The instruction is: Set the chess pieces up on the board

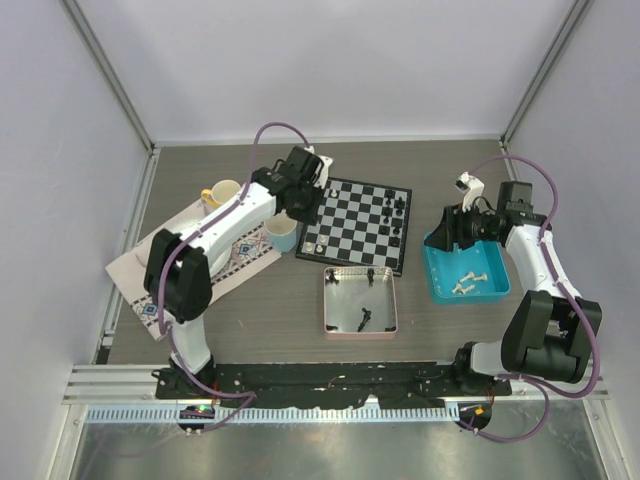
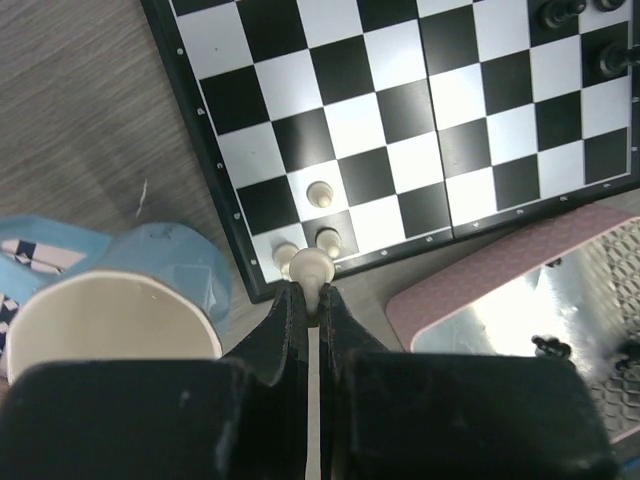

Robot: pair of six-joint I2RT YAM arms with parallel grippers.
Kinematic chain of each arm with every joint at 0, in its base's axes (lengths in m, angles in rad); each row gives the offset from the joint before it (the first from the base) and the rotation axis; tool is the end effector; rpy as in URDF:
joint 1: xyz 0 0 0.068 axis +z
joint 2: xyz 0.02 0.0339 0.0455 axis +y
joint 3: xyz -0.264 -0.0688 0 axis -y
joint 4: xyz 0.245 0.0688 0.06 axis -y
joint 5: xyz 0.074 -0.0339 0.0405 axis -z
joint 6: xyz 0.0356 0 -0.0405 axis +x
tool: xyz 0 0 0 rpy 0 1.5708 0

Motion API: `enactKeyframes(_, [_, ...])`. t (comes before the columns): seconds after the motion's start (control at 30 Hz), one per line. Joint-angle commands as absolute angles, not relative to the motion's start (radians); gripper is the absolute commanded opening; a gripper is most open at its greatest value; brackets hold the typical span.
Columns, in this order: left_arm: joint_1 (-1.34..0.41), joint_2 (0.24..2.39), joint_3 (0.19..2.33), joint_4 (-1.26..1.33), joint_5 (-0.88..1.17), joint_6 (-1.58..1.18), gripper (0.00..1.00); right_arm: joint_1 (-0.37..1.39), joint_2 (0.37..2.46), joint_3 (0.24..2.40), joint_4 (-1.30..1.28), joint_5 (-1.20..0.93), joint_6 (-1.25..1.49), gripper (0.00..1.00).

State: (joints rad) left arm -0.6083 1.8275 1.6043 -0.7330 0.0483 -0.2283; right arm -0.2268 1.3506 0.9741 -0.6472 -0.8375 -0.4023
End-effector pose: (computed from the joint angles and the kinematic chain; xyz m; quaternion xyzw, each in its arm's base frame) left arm 0.3292 -0.2314 0.2836 0.1871 0.9343 -0.1439 0.2670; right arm 0.2623 -0.0334 0.2533 -0.1865 0.8666 0.2959 0.3558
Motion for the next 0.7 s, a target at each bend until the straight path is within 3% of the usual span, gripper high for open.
enactKeyframes(0.0, [-0.607, 1.893, 1.706, -0.772, 0.012, -0.153, 0.00, -0.248, 1.347, 0.965, -0.603, -0.881, -0.431, 0.60])
enactKeyframes(0.67, [-0.607, 2.118, 1.871, -0.888, -0.066, -0.081, 0.00, -0.268, 1.378, 0.957, -0.603, -0.905, -0.436, 0.60])
